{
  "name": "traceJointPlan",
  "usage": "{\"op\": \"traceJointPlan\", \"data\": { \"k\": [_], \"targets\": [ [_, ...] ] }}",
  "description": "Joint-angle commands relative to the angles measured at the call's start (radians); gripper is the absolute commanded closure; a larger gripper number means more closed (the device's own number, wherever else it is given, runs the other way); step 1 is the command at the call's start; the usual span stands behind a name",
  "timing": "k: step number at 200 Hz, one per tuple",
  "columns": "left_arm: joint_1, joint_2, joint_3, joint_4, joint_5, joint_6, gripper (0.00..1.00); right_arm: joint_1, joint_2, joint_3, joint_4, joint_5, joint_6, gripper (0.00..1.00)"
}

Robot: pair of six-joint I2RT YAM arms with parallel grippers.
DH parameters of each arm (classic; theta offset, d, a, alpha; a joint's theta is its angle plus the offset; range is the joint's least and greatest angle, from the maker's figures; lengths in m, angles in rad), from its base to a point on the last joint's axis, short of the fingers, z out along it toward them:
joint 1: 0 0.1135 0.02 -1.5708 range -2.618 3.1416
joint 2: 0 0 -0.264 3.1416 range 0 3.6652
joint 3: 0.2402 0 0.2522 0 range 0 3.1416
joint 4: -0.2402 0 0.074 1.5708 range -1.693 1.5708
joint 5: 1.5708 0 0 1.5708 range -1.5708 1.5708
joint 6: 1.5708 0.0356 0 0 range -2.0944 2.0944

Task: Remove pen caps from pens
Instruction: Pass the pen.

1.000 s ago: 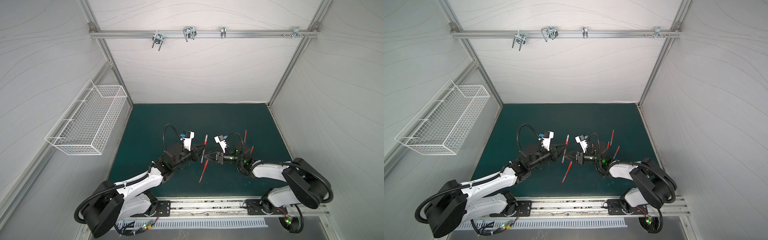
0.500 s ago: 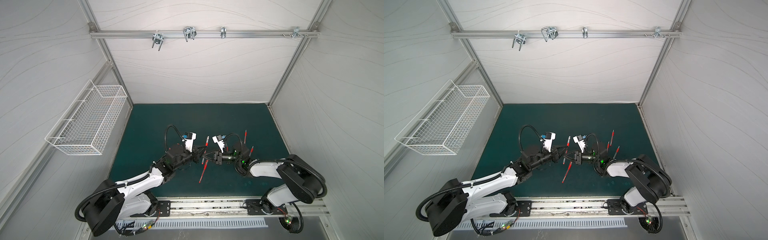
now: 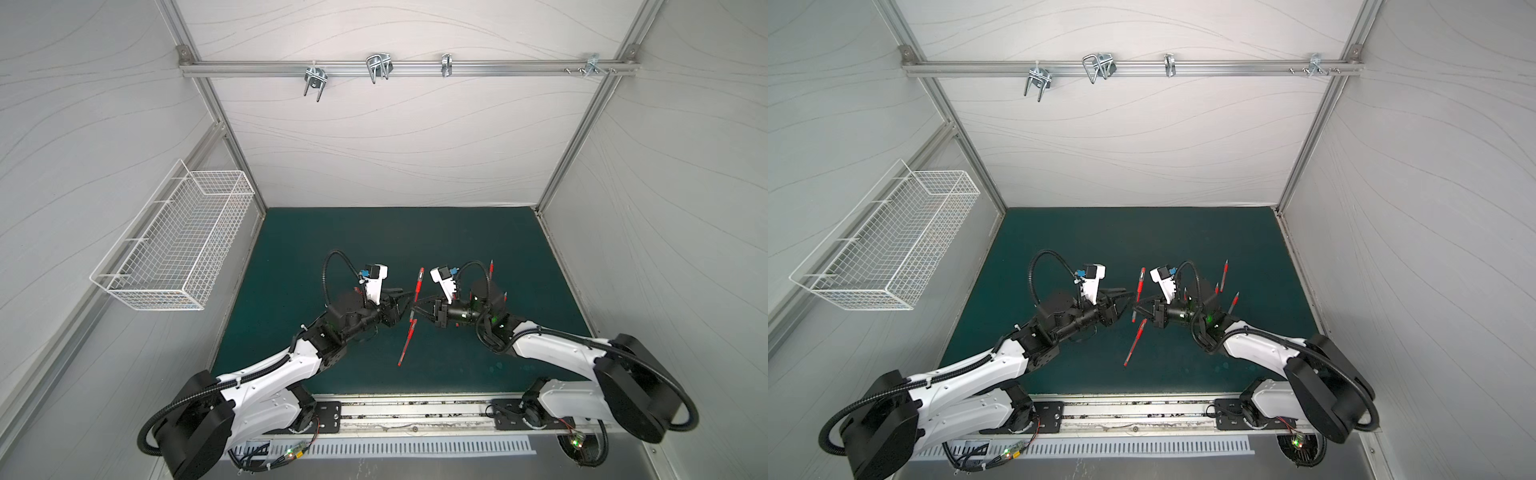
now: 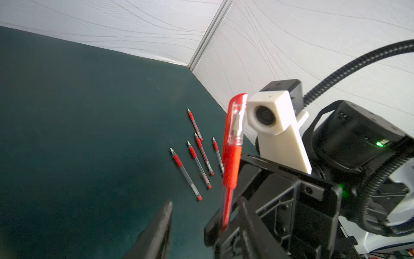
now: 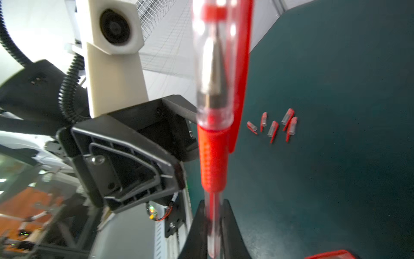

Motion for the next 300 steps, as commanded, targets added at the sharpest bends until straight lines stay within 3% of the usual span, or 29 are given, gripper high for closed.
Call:
{"op": "traceJointPlan", "data": {
  "k": [1,72,185,300],
  "targets": [
    [0.011,-0.029,0.025,-0.03,-0.012,0.019,0.5,0.017,-0.055,0.038,-0.258,0.13,-0.14,1.0],
    [0.014,-0.082,0.013,-0.013,0.04,0.038,0.49,0.042,-0.064,0.108,-0.454,0.121,-0.283,1.0],
    [0.014,-0.044,0.031,-0.009,0.088,0.039,0.6,0.069,-0.016,0.128,-0.443,0.026,-0.326,1.0],
    [0.016,-0.029,0.038,-0.027,0.07,0.032,0.63,0.112,0.034,0.154,-0.455,0.007,-0.363,1.0]
  ]
}}
